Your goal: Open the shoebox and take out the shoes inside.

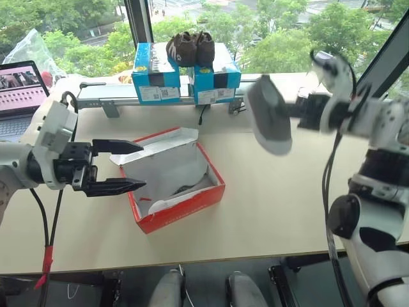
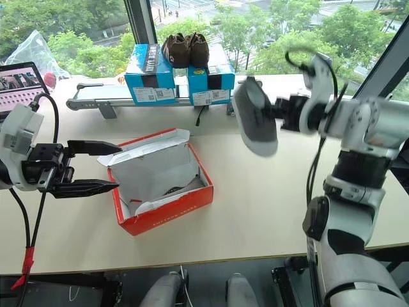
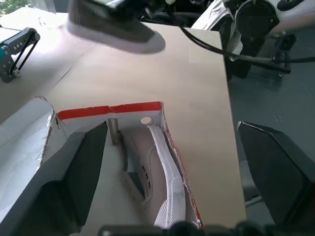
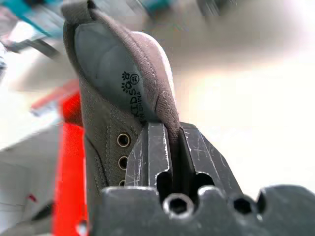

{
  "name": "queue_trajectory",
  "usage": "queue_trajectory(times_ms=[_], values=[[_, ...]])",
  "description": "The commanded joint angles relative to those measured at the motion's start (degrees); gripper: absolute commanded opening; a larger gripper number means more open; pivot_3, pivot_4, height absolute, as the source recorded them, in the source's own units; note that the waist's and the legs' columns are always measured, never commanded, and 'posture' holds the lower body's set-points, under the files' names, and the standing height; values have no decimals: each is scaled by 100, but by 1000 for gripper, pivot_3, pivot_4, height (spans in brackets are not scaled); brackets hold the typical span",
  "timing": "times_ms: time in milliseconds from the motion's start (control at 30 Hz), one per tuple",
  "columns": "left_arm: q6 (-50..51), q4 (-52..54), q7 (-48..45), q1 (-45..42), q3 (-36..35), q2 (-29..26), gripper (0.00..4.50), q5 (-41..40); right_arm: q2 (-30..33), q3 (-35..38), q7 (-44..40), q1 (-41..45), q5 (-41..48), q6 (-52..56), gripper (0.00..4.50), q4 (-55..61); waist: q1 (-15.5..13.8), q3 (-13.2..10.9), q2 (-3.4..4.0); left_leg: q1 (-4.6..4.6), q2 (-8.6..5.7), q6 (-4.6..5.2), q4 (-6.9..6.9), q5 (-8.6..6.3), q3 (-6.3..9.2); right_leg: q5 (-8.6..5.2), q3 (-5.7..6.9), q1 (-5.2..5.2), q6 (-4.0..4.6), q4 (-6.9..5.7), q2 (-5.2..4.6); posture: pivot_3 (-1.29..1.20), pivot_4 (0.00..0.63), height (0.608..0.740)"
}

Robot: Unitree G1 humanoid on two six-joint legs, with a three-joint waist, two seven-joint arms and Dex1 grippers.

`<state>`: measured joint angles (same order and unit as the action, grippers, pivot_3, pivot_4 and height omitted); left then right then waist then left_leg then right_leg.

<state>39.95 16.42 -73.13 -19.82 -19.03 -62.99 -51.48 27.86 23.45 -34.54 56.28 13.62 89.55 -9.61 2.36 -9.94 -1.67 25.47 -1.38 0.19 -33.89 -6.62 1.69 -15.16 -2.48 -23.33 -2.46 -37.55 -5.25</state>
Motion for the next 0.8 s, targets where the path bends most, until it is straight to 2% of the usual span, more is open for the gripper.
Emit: queue_trajectory(times_ms=[33,167,233,267,367,467,567,600,700,800], values=[[-94,145,7,15,-132,-2,4500,37,167,113,367,-325,-5,-259,40,178,16,-1,1,4,0,1,0,0,-3,0,-1,-4,0,-1,1,0,150,740],[-85,179,26,55,-164,1,4500,47,284,-15,547,-625,52,-511,40,69,22,-1,1,6,1,4,-5,-2,-10,-1,-1,-2,-2,1,4,0,150,740],[-79,198,33,74,-193,4,4500,45,404,-93,606,-745,32,-681,859,-24,25,-1,1,4,3,4,-7,-2,-12,0,-1,-1,-3,0,5,0,150,740],[-76,203,37,79,-204,4,4500,44,472,-138,618,-804,15,-789,1067,-81,21,-1,1,4,5,4,-8,-2,-12,0,-1,0,-3,0,7,0,150,740],[-65,220,49,105,-234,-2,4500,36,690,-256,614,-817,41,-1075,2136,-210,13,-1,1,2,6,4,-9,-2,-13,-2,1,6,-5,4,7,0,150,740],[-45,255,73,152,-293,-24,4500,13,962,-453,468,-477,138,-1358,3124,-232,23,-2,1,2,5,5,-10,-2,-14,-2,0,7,-6,7,7,0,150,740],[-28,292,92,208,-355,-41,4500,0,1143,-683,126,-60,381,-1522,4313,-172,47,-4,4,2,12,5,-10,-2,-18,-2,-2,4,-6,7,10,0,150,740],[-13,323,96,260,-405,-49,4500,-4,1136,-843,-238,238,690,-1471,4470,13,47,-4,4,0,14,5,-9,-2,-18,-2,-2,5,-5,8,13,0,150,740],[15,391,118,377,-515,-58,4500,-6,993,-1577,-1256,882,1443,-1420,4470,785,108,-11,15,-2,23,6,-9,-3,-22,-2,-5,6,-5,13,18,0,150,740],[26,439,175,420,-551,-46,4500,-23,1075,-2697,-2176,950,1697,-1808,4470,1487,163,-18,26,-2,31,9,-7,-5,-19,-2,-8,2,-5,8,23,0,150,740]])
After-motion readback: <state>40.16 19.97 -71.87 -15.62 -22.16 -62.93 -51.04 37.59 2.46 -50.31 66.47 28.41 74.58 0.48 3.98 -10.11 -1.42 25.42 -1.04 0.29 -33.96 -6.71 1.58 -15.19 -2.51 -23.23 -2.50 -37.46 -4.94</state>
